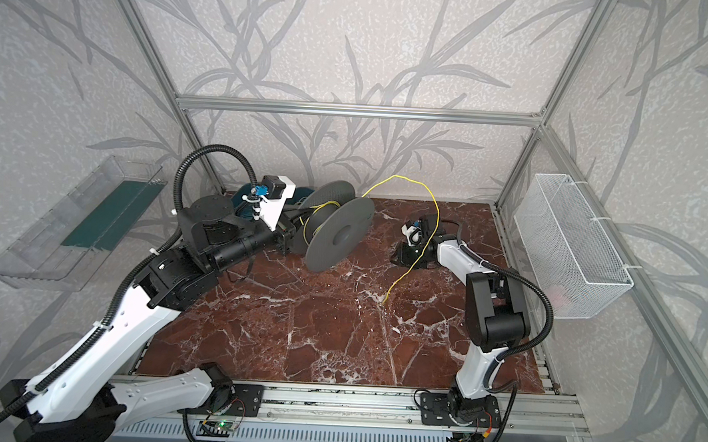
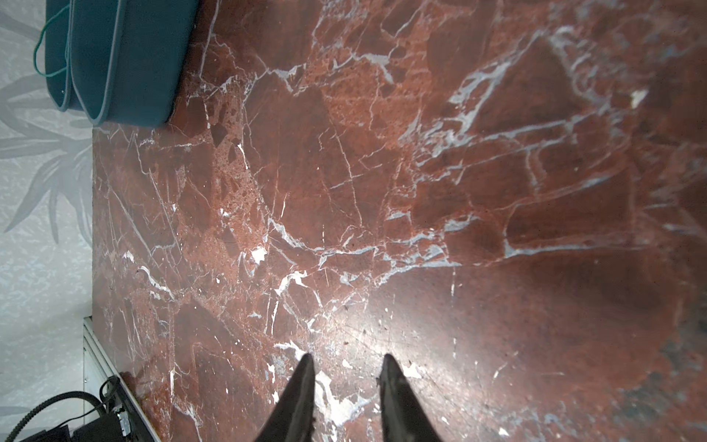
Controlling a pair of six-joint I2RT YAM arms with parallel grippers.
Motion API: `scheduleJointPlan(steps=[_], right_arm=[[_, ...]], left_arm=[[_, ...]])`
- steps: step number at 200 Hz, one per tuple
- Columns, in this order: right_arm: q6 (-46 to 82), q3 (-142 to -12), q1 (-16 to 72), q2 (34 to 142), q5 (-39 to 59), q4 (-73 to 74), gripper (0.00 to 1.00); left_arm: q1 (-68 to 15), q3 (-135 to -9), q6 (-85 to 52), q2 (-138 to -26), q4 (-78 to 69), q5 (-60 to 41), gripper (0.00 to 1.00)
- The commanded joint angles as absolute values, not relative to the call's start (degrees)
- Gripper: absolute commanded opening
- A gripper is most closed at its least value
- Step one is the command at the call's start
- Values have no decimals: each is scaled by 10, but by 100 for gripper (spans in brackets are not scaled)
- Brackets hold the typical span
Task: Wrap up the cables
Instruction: 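Release the cable and draw the right gripper back while the left holds the spool, then lower the open right gripper toward the loose yellow cable on the table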
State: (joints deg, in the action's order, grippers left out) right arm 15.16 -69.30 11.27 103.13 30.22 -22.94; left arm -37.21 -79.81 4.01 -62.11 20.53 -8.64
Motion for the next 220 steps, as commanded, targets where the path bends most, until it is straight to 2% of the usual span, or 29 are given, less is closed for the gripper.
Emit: scheduleJointPlan(steps=[1, 46, 87, 134, 152, 170, 190, 220], right_arm=[[173, -673, 112, 982, 274, -228, 35], [211, -632, 87, 920, 160, -263, 49], [226, -636, 43, 922, 126, -279, 51], [218, -675, 21, 958, 91, -302, 51], [203, -674, 20, 937, 112, -298, 51], [196, -638, 21, 887, 177, -262, 51], [197, -579, 27, 820, 245, -211, 54], [226, -497, 43, 696, 270, -159, 61]], left_arm=[[-369, -820, 38, -610, 145, -82, 0], [-366, -811, 82, -617, 167, 15, 0], [-357, -793, 110, -626, 190, 69, 0], [-354, -779, 130, -632, 239, 86, 0], [-352, -771, 125, -635, 249, 87, 0], [-346, -775, 113, -642, 260, 90, 0], [-341, -791, 97, -653, 273, 82, 0], [-341, -813, 82, -665, 288, 69, 0]])
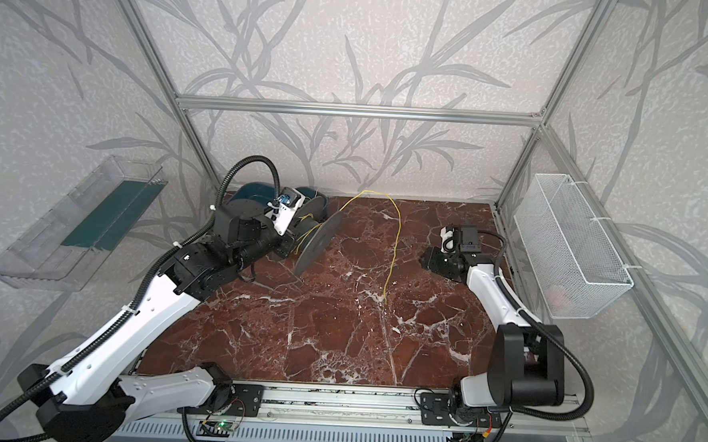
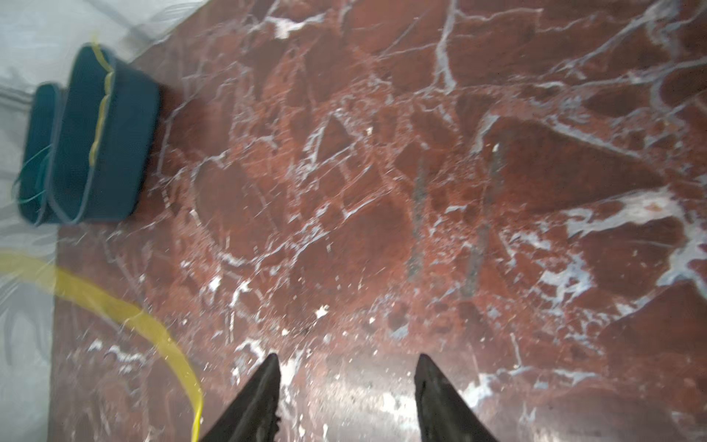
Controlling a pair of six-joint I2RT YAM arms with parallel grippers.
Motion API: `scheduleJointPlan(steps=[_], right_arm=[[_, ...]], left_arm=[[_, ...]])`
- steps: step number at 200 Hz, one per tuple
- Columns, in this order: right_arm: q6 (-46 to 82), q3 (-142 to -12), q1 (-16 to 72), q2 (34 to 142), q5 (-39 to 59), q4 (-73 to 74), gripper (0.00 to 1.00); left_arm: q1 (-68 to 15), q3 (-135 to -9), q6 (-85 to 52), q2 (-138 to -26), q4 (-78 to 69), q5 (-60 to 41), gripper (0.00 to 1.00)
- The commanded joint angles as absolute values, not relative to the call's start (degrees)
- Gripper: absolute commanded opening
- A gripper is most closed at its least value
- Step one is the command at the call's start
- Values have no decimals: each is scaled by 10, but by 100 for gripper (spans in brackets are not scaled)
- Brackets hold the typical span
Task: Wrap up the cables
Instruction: 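Lower the open right gripper toward the loose yellow cable on the table, then close the right gripper on the yellow cable near the table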
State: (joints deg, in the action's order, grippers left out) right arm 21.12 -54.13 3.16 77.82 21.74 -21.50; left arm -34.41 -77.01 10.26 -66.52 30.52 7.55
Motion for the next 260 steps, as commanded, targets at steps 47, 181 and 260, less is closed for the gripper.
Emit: scheduleJointPlan(steps=[47, 181, 260], right_arm=[[249, -459, 106, 617, 272, -136, 69], [360, -401, 215, 747, 336, 57, 75], [354, -415, 215, 733, 293, 17, 6]], left_arm=[[-341, -839, 62, -675, 295, 66, 0], [-340, -861, 21, -665, 277, 36, 0], [-340, -843, 14, -647, 263, 41, 0]])
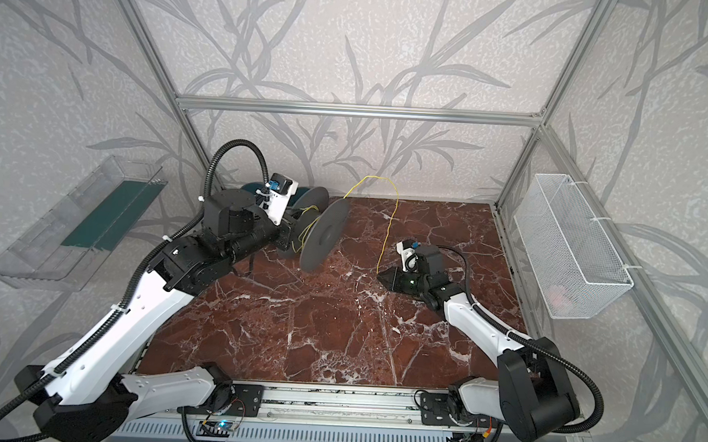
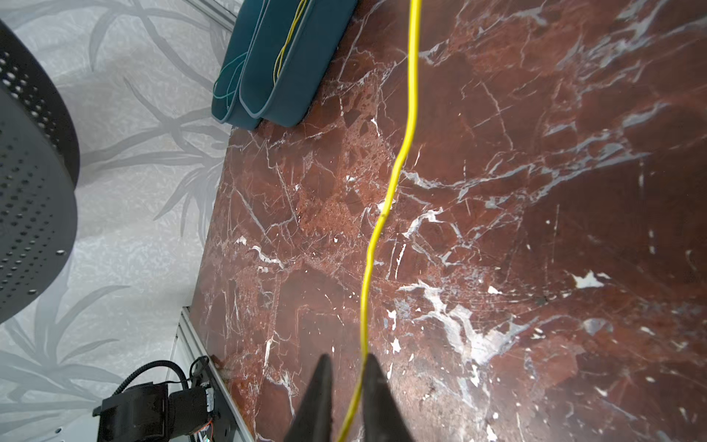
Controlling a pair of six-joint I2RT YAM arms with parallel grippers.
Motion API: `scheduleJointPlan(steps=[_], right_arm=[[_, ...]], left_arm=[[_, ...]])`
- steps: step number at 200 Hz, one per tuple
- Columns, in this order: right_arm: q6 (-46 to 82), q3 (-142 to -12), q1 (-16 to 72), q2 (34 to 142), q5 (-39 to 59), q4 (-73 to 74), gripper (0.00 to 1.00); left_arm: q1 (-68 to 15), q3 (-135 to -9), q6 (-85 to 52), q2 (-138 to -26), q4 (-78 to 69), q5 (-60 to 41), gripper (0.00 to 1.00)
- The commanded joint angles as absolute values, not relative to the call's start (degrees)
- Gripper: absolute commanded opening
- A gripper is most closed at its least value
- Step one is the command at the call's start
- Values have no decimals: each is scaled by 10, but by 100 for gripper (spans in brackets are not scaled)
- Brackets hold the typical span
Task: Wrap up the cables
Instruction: 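Close the right gripper on the yellow cable near the table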
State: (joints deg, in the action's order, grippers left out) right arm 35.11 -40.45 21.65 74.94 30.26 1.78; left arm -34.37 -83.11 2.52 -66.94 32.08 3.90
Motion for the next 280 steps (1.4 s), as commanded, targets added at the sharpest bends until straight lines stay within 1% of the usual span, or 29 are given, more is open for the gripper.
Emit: scheduleJointPlan(steps=[1, 40, 60, 72, 82, 93, 109, 131, 152, 180, 193, 225, 240, 280], right_arm=[[354, -415, 215, 733, 293, 17, 5], [355, -409, 215, 722, 294, 10, 3], [358, -407, 215, 723, 296, 7, 5], [353, -406, 215, 723, 299, 2, 14], [348, -407, 215, 720, 297, -8, 27], [344, -407, 215, 712, 296, -17, 38], [340, -404, 215, 692, 293, -29, 45], [336, -407, 215, 656, 294, -45, 48], [346, -404, 215, 621, 292, -40, 48], [336, -416, 215, 596, 254, -69, 50], [327, -427, 215, 593, 236, -93, 52], [327, -435, 215, 617, 237, -101, 64], [329, -433, 215, 636, 251, -92, 66], [337, -426, 215, 682, 266, -57, 66]], left_arm=[[-340, -842, 15, -648, 263, 41, 0], [-340, -846, 18, -650, 263, 45, 0], [-340, -847, 17, -649, 261, 47, 0], [-341, -848, 18, -650, 262, 47, 0], [-339, -848, 20, -650, 261, 47, 0], [-339, -849, 22, -651, 263, 48, 0], [-339, -849, 26, -654, 265, 51, 0], [-340, -844, 24, -655, 263, 51, 0], [-339, -840, 24, -656, 264, 51, 0], [-340, -837, 19, -657, 261, 45, 0], [-340, -838, 17, -657, 263, 43, 0], [-339, -843, 13, -654, 262, 38, 0], [-340, -847, 15, -654, 263, 36, 0], [-340, -862, 17, -660, 271, 32, 0]])
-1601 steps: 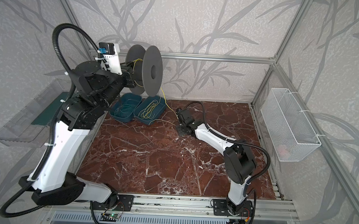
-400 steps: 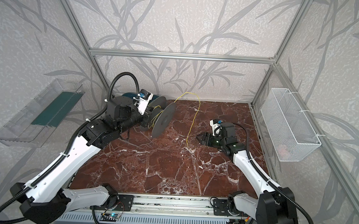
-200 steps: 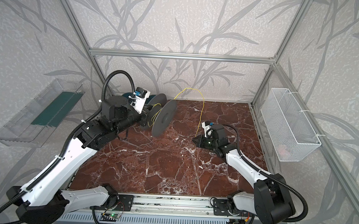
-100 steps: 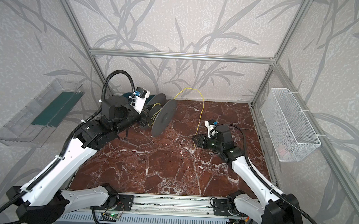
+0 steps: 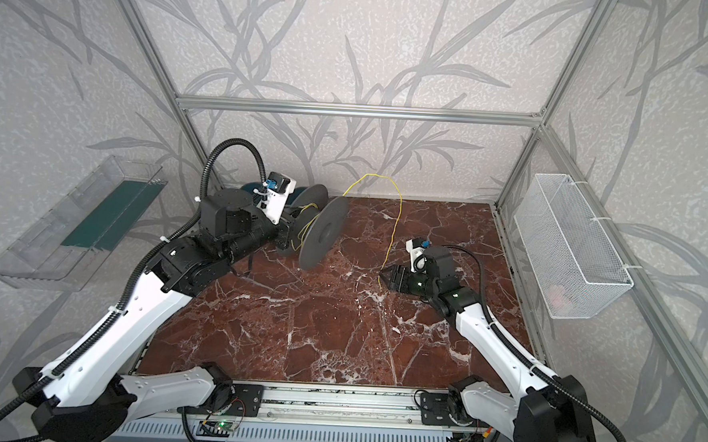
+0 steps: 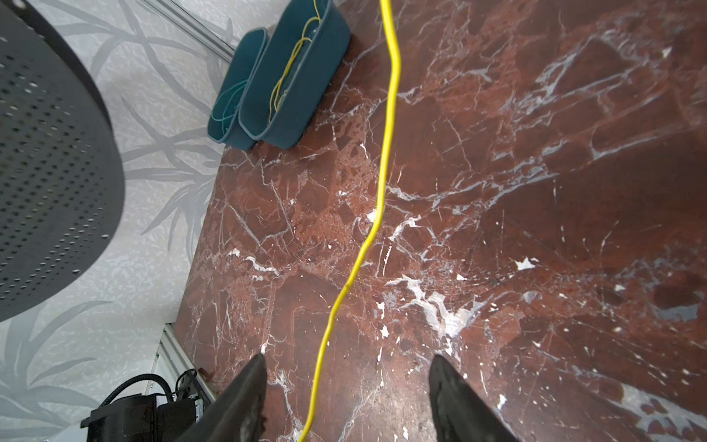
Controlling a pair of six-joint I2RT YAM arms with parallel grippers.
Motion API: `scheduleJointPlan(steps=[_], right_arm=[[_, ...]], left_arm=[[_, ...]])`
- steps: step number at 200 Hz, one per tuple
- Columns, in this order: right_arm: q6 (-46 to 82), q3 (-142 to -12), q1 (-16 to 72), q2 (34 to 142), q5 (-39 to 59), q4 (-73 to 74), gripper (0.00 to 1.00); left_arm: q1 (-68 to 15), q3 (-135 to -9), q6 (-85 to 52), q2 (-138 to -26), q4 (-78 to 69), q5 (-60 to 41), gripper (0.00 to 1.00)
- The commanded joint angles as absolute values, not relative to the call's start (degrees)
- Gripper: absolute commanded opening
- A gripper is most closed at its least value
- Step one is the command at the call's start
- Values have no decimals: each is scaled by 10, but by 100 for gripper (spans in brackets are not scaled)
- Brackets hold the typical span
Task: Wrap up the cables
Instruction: 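Close the right gripper on the yellow cable near the table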
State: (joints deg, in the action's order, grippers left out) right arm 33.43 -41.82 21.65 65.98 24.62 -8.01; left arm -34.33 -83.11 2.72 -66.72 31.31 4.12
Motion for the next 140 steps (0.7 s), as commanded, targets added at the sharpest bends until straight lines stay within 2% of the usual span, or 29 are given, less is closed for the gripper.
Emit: scheduleJointPlan(steps=[1, 17, 31, 57, 73, 140], right_arm=[[337, -427, 215, 683, 268, -56, 66], [336, -433, 215, 706, 296, -48, 64], [342, -431, 215, 723, 313, -30, 59], [349, -424, 215, 736, 320, -17, 34], [353, -415, 215, 734, 327, -6, 25], [377, -396, 215, 716, 339, 5, 1]], left_arm=[[-340, -863, 16, -660, 271, 32, 0], [-340, -863, 16, -659, 271, 31, 0], [-339, -861, 15, -658, 269, 32, 0], [-340, -860, 16, -656, 267, 36, 0], [-340, -860, 20, -655, 266, 38, 0], [-339, -859, 24, -656, 259, 51, 0]])
